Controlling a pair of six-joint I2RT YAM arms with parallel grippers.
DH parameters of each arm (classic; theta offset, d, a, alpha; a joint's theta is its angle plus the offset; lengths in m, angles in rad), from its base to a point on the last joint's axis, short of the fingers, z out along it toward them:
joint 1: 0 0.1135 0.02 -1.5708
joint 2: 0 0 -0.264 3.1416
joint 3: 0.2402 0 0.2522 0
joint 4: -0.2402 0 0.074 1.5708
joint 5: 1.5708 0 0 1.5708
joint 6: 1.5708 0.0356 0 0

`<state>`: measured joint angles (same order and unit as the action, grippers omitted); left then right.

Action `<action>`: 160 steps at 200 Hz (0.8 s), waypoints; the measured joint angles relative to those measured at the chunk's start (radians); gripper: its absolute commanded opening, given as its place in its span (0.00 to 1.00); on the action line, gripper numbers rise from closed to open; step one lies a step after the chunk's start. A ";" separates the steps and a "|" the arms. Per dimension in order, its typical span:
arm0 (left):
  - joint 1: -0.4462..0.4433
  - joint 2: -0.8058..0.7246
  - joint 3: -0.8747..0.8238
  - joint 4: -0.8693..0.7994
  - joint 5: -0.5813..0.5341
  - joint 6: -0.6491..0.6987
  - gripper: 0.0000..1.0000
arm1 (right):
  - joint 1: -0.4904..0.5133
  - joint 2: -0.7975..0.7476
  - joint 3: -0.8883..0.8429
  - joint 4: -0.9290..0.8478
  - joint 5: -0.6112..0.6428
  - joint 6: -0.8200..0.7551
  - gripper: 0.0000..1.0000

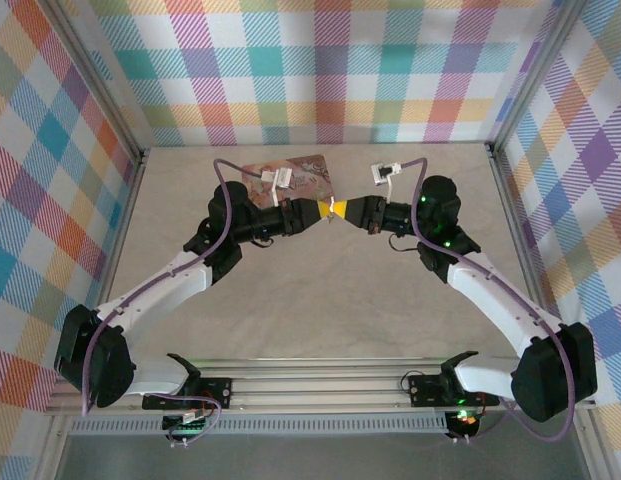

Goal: Unlock the padlock with the key

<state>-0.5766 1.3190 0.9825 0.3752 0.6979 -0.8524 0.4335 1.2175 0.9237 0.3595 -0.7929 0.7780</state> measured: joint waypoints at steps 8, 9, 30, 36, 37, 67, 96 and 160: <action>0.000 0.002 0.000 0.004 0.001 -0.003 0.27 | 0.000 0.001 0.000 0.000 0.000 0.001 0.00; 0.000 0.002 0.000 0.005 0.001 -0.004 0.27 | 0.000 0.001 0.000 0.000 0.000 0.001 0.00; -0.002 0.008 -0.005 0.026 0.003 -0.017 0.27 | -0.001 0.004 0.000 0.006 0.000 0.005 0.00; -0.002 0.009 -0.006 0.029 0.003 -0.019 0.27 | -0.001 0.005 0.000 0.006 0.001 0.008 0.00; -0.002 0.010 -0.006 0.029 0.003 -0.019 0.27 | -0.001 0.005 0.000 0.006 0.001 0.008 0.00; -0.002 0.011 -0.011 0.044 0.003 -0.023 0.27 | -0.002 0.007 0.000 0.007 0.002 0.016 0.00; -0.002 0.015 -0.011 0.056 0.003 -0.031 0.27 | -0.002 0.010 0.000 0.012 0.004 0.023 0.00; -0.002 0.042 -0.019 0.123 0.003 -0.072 0.27 | -0.009 0.018 0.000 0.021 0.010 0.038 0.00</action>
<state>-0.5785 1.3605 0.9630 0.4980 0.7013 -0.9249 0.4244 1.2354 0.9234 0.3809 -0.7826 0.8158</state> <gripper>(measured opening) 0.272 0.062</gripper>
